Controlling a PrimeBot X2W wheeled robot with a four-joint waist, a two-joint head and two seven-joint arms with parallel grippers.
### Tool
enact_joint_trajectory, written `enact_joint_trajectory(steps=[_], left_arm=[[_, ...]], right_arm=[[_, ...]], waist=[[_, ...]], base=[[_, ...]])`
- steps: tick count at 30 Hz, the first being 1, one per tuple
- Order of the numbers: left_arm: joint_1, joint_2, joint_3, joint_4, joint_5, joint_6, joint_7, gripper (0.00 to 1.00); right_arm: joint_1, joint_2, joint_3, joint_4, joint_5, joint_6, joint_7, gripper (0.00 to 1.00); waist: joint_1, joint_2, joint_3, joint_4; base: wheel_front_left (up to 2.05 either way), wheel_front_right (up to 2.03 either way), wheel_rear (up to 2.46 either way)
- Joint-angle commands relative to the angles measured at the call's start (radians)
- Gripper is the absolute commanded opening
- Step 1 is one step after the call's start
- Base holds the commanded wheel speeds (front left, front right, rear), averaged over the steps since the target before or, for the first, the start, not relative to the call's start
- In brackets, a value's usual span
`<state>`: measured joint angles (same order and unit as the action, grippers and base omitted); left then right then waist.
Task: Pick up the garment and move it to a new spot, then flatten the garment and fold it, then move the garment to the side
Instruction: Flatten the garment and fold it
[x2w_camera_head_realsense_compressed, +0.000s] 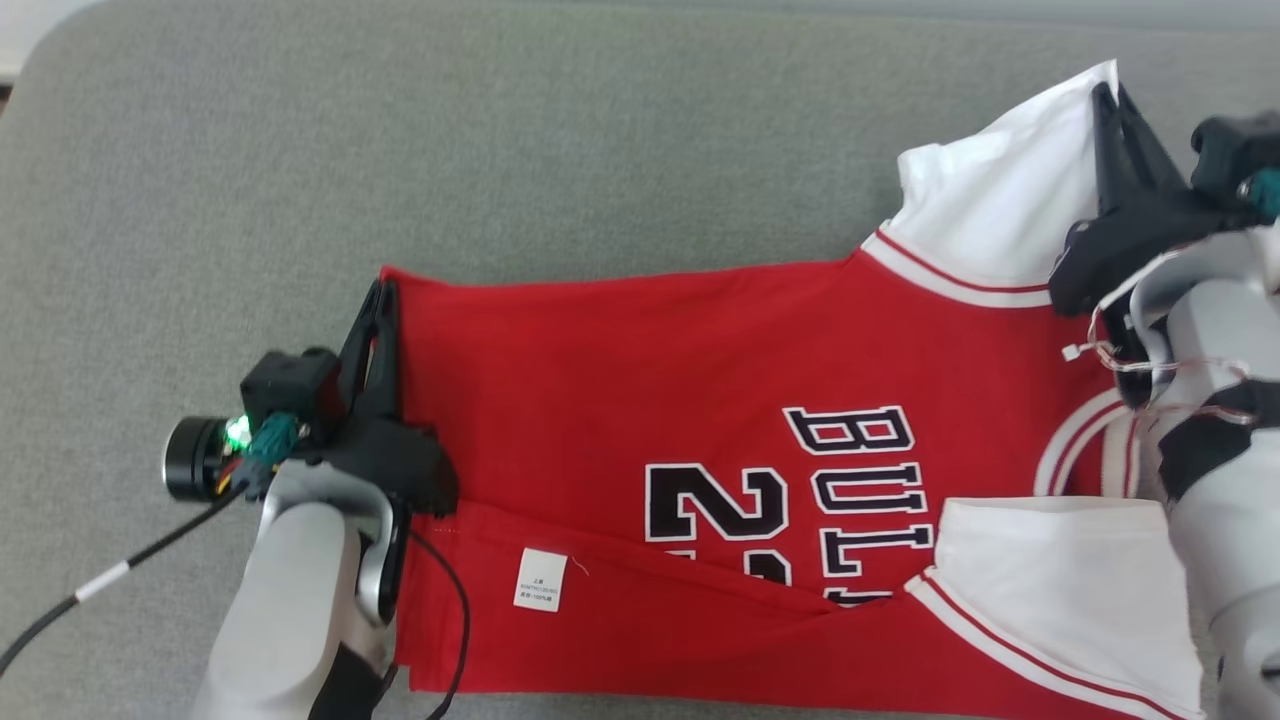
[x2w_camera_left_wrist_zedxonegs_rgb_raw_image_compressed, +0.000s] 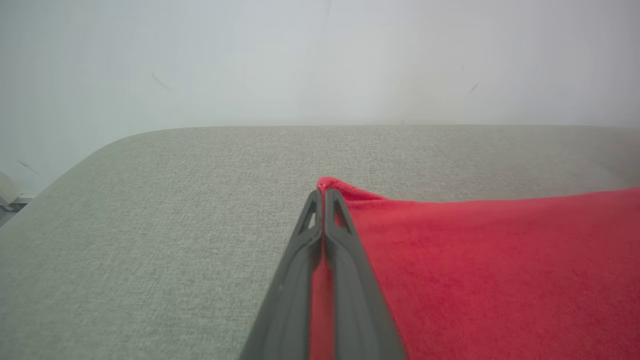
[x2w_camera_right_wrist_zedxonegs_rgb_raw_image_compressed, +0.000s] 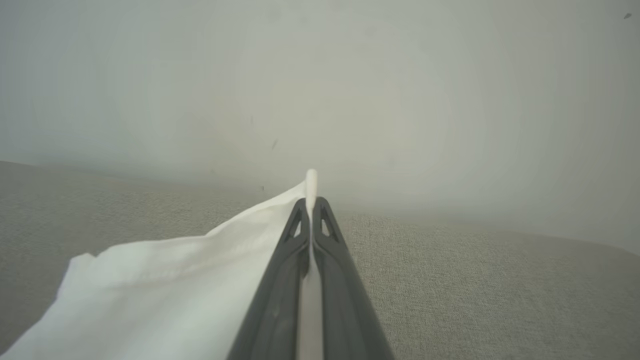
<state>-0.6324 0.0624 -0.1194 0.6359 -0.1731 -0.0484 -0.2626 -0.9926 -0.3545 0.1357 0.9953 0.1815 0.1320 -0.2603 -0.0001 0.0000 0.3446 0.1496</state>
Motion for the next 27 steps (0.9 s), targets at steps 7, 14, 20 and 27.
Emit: enact_joint_trajectory(steps=[7, 14, 20, 27], left_arm=[[0.096, 0.014, 0.047, -0.016, 0.021, -0.008, -0.003, 0.00], [0.182, 0.019, 0.088, -0.022, 0.030, -0.016, -0.003, 0.00], [0.280, 0.016, 0.114, -0.039, 0.042, -0.023, -0.003, 0.00], [0.411, 0.007, 0.146, -0.059, 0.045, -0.033, -0.003, 0.00]], right_arm=[[0.210, 0.044, -0.069, -0.194, 0.035, -0.003, -0.005, 0.00], [0.415, 0.087, -0.100, -0.342, 0.075, -0.003, -0.005, 0.00], [0.556, 0.128, -0.124, -0.400, 0.105, -0.003, -0.005, 0.00], [0.679, 0.172, -0.100, -0.405, 0.110, -0.003, -0.005, 0.00]], waist=[[0.0001, 0.0000, -0.094, -0.065], [0.0001, 0.0000, -0.154, -0.108], [0.0001, 0.0000, -0.206, -0.140], [0.0001, 0.0000, -0.262, -0.193]], base=[[0.00, 0.00, 0.00], [0.00, 0.00, 0.00], [0.00, 0.00, 0.00], [0.00, 0.00, 0.00]])
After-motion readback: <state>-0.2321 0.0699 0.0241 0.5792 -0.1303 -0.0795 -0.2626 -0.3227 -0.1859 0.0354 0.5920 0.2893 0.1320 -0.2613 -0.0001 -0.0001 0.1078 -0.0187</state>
